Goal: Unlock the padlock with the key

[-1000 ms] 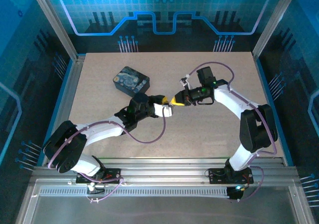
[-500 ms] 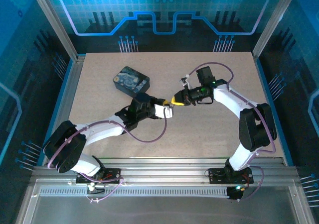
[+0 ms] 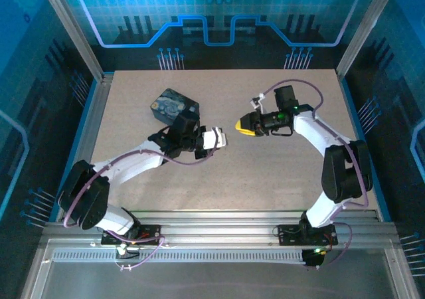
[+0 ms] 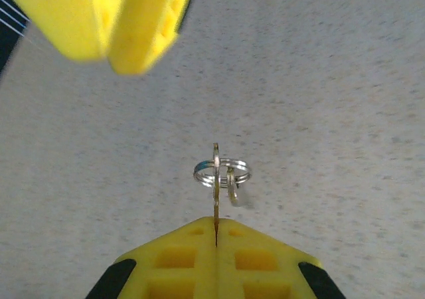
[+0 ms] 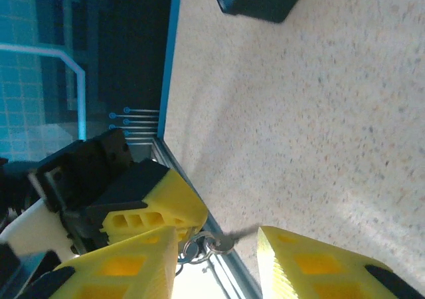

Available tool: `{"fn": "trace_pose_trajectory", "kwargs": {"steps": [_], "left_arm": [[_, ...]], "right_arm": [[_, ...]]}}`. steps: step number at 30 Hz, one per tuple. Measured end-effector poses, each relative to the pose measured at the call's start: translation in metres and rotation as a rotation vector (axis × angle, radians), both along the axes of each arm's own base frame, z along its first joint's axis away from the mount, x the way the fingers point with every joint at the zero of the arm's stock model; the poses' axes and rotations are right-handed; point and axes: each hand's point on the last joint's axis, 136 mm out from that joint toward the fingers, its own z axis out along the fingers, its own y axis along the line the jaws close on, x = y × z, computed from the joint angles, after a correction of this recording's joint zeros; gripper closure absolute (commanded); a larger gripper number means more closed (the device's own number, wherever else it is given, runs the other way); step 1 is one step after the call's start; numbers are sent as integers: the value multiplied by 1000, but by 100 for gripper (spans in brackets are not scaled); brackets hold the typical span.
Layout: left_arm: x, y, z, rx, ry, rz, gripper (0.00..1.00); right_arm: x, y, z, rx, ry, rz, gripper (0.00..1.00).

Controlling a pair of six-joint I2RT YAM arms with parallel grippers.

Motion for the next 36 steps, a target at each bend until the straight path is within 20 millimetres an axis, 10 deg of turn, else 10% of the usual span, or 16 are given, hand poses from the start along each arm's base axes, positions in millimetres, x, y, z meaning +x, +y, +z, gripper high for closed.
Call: {"fn": "trace_pose_trajectory", "kwargs": {"steps": [12, 20, 36], "left_arm": [[-14, 10, -6, -81, 443, -16, 100], [-24, 7, 4, -108, 530, -52, 100], [-34, 7, 9, -117, 591, -72, 100]], "right_arm": [[-42, 10, 45, 104, -434, 227, 59], [-73, 42, 33, 125, -536, 410, 56], [-70, 58, 0, 74, -524, 469, 65]]}}
